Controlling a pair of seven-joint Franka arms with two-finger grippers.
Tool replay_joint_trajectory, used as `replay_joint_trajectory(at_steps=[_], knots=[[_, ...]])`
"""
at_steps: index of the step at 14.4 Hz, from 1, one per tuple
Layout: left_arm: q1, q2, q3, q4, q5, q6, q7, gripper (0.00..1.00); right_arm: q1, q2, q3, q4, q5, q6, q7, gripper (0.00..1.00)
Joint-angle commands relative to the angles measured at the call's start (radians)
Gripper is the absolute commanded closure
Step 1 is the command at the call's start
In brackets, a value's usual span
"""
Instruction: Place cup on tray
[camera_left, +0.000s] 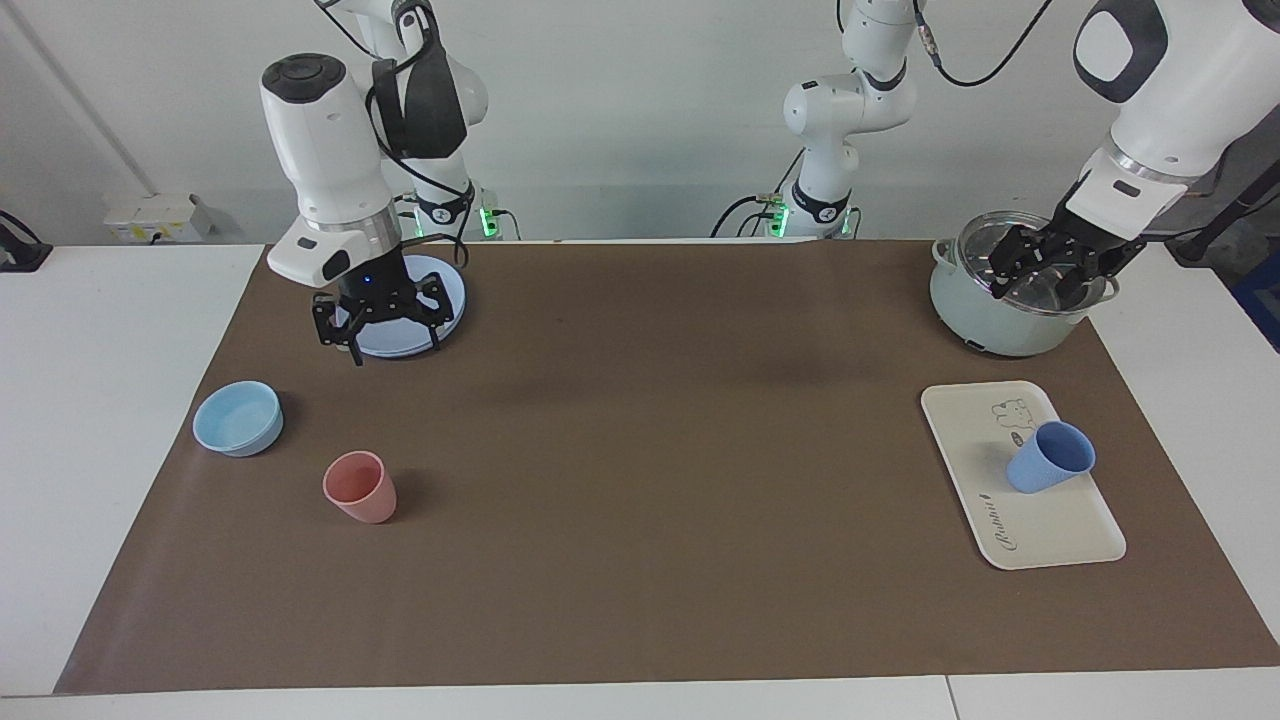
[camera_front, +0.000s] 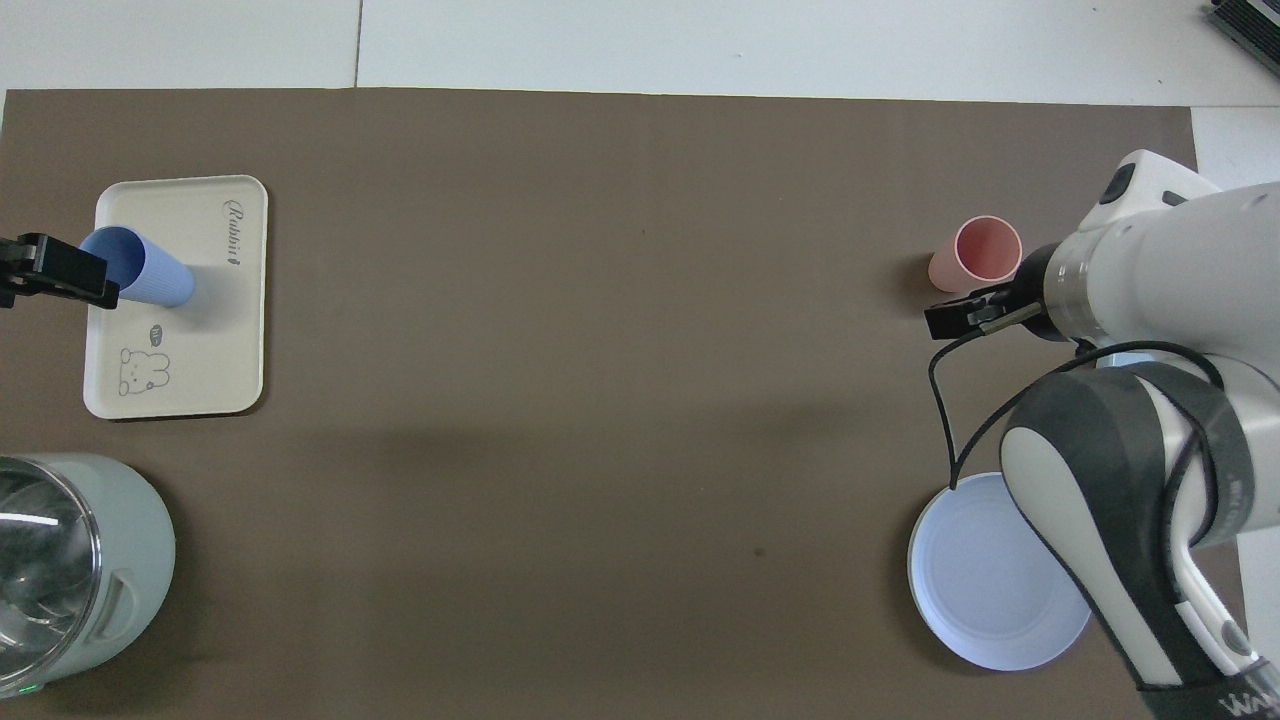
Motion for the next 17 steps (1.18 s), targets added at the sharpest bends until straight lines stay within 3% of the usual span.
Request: replay_joint_trajectory(at_steps=[1, 7, 8, 9, 17], knots=[[-0.011, -0.044, 0.003, -0.042, 0.057, 0.002, -0.007, 0.19, -0.026, -0.027, -0.009, 0.111, -0.011, -0.164, 0.042, 0.0], [-0.022, -0.102, 0.001, -0.114, 0.058, 0.005, -0.012, 0.18, -0.113, -0.027, -0.018, 0.311, 0.061, -0.484, 0.062, 0.0], [-0.025, -0.101, 0.0, -0.112, 0.058, 0.011, -0.014, 0.1, -0.122, -0.027, -0.018, 0.332, 0.058, -0.519, 0.062, 0.0], [-0.034, -0.101, 0.0, -0.111, 0.057, 0.017, -0.017, 0.0, -0.125, -0.029, -0.018, 0.331, 0.055, -0.527, 0.062, 0.0], [-0.043, -0.099, -0.006, -0.109, 0.048, 0.036, -0.014, 0.0, -0.138, -0.064, -0.015, 0.286, 0.058, -0.547, 0.055, 0.0]])
